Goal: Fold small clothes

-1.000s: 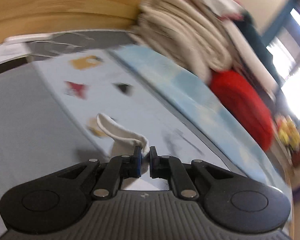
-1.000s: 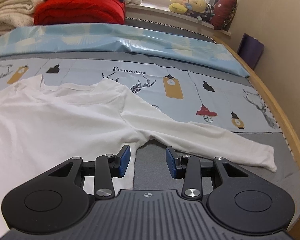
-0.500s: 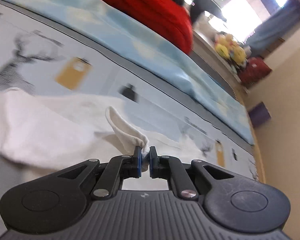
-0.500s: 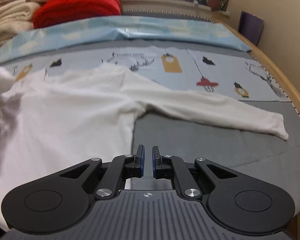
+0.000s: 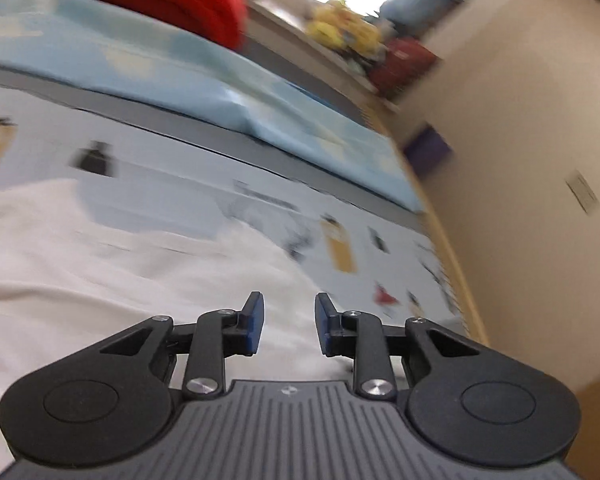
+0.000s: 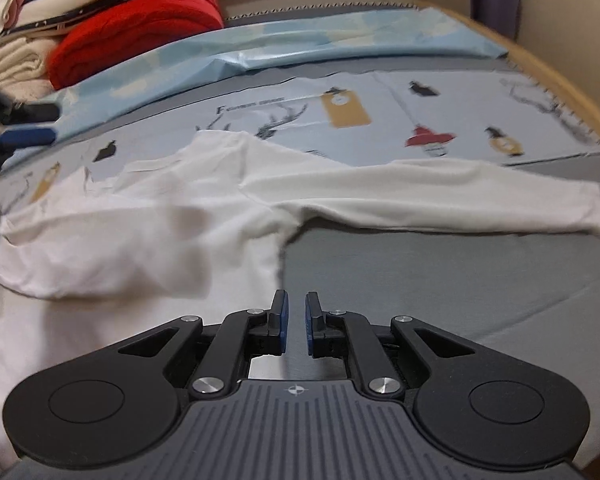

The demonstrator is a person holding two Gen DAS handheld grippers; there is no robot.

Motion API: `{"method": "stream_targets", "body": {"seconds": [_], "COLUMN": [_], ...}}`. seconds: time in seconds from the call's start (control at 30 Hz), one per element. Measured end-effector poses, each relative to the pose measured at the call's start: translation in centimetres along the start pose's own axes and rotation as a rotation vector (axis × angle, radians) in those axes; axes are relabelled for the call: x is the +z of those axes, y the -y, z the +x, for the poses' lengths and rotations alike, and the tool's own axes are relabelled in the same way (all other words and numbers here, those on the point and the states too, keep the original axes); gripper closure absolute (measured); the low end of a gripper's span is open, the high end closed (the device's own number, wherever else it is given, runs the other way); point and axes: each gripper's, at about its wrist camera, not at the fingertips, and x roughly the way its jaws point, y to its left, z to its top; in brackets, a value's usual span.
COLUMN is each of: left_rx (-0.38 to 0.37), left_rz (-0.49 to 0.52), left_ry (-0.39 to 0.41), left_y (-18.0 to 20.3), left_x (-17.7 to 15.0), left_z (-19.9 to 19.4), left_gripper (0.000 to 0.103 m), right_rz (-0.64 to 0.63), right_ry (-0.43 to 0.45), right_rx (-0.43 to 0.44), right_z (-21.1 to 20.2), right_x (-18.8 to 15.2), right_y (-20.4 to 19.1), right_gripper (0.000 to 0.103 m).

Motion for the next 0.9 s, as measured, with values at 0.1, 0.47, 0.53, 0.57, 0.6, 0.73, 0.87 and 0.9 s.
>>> {"method": "stream_targets", "body": {"seconds": [0.1, 0.47, 0.53, 0.57, 0.6, 0.73, 0.87, 0.9], "left_rx": [0.162, 0.506, 0.511, 0.509, 0.501, 0.432, 0.330, 0.310], "left_rz": [-0.041, -0.176, -0.191, -0.199, -0.213, -0.272, -0.375, -0.390], "left_ry": [0.046, 0.088, 0.069, 0.059, 0.051, 0.070, 0.077, 0.082], "left_y": [-4.1, -18.5, -19.9, -20.4, -21.2, -22.5, -23.5, -23.6], "left_x": [1.3, 4.5, 4.7, 4.6, 4.7, 3.9, 3.6, 3.8], "left_z": [-2.0, -11.0, -11.6, -11.5, -11.3, -10.1, -8.1, -7.6], "left_gripper": [0.074, 0.074, 0.074, 0.074, 0.074, 0.072, 0.070, 0.070], "right_rz": [0.004, 0.095, 0.052, 0.011, -0.014, -0.036, -0.038, -0.040], "right_ry": [-0.006, -0.154, -0.113, -0.101, -0.091, -0.058, 0.024, 0.035], "right_rx": [0.043, 0.019, -0.003, -0.007, -0.005, -0.018, 0.015, 0.026], "right_z": [1.4, 12.3, 12.8, 12.8, 12.9, 12.5, 11.1, 10.7], "right_x": [0.8, 2.7, 3.0, 3.2, 3.2, 3.8, 5.0, 5.2], "right_y": [-1.7, -6.3, -7.4, -8.1, -8.5, -9.1, -9.3, -9.3], "right_gripper": [0.087, 0.070, 0.068, 0.075, 0.083, 0.099, 0.099, 0.099]}}
